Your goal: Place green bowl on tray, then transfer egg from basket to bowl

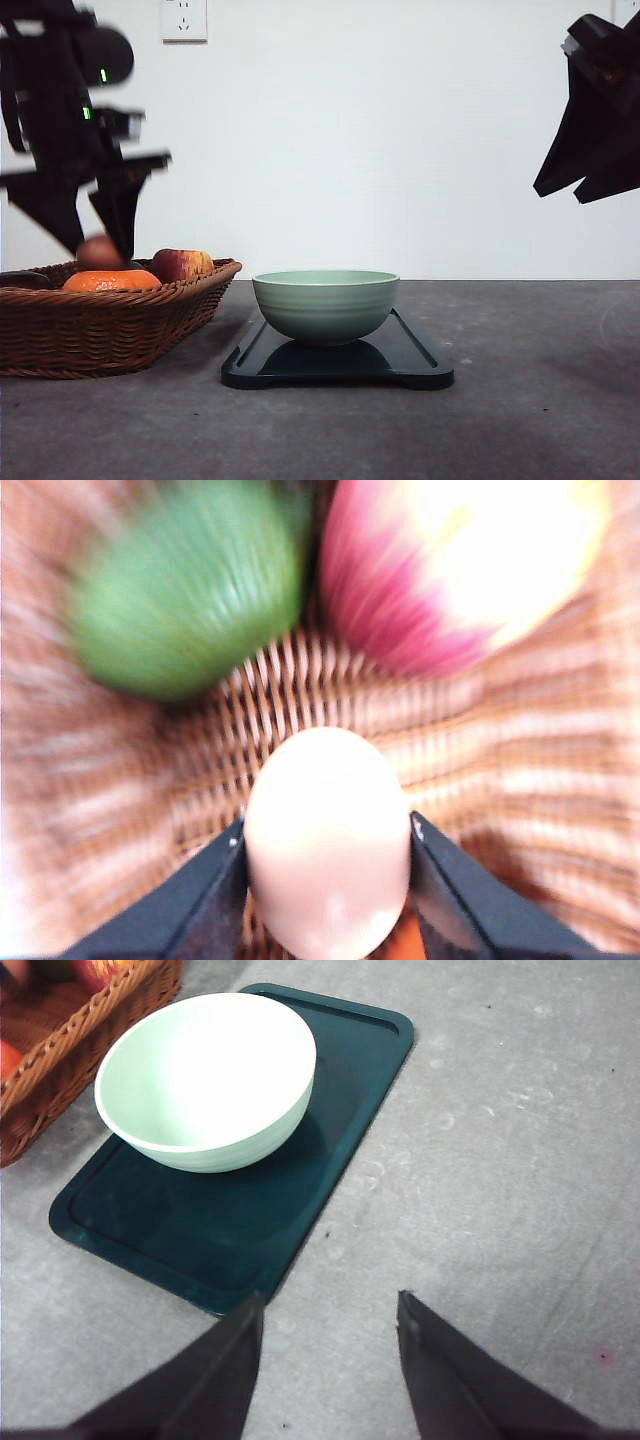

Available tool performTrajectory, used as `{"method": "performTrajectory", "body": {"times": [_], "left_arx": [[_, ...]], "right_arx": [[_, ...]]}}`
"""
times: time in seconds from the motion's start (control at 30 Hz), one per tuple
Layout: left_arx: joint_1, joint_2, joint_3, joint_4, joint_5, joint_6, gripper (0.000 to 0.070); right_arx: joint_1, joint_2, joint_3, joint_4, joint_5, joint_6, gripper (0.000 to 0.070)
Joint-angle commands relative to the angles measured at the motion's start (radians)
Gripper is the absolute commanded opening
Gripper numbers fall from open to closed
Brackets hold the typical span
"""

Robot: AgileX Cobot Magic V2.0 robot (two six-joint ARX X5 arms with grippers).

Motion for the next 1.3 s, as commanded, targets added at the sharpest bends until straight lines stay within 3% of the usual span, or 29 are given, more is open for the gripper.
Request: {"method": "performTrajectory", "body": {"times": [0.0, 0.1, 0.3, 0.57, 0.77, 0.97, 1.27], "left_arx": [[-0.011, -0.013, 0.023, 0.005, -0.002, 0.007, 0.0182], [-0.033, -0.065, 0.023, 0.016, 0.018, -0.011, 0.0183], [-0.127, -0.104, 0.023, 0.136, 0.161, -0.021, 0.0182], [-0.291, -0.058, 0.023, 0.3, 0.149, -0.039, 0.0182], [-0.392, 0.038, 0.023, 0.389, 0.056, -0.038, 0.0182], [-0.437, 0.141, 0.023, 0.45, 0.047, -0.04, 0.0182], [-0.446, 0.256, 0.023, 0.451, 0.043, -0.04, 0.0182]], "right_arx": [[0.005, 0.007, 0.002, 0.008, 0.002, 0.011, 0.0265], [0.005, 0.007, 0.002, 0.008, 0.002, 0.011, 0.0265], [0.005, 0.007, 0.002, 0.008, 0.002, 0.011, 0.0265], [0.005, 0.007, 0.002, 0.008, 0.001, 0.011, 0.0265], [0.005, 0.007, 0.002, 0.008, 0.001, 0.011, 0.0265], [0.005, 0.007, 0.002, 0.007, 0.0, 0.011, 0.0265], [0.005, 0.007, 0.002, 0.007, 0.0, 0.011, 0.0265]]}}
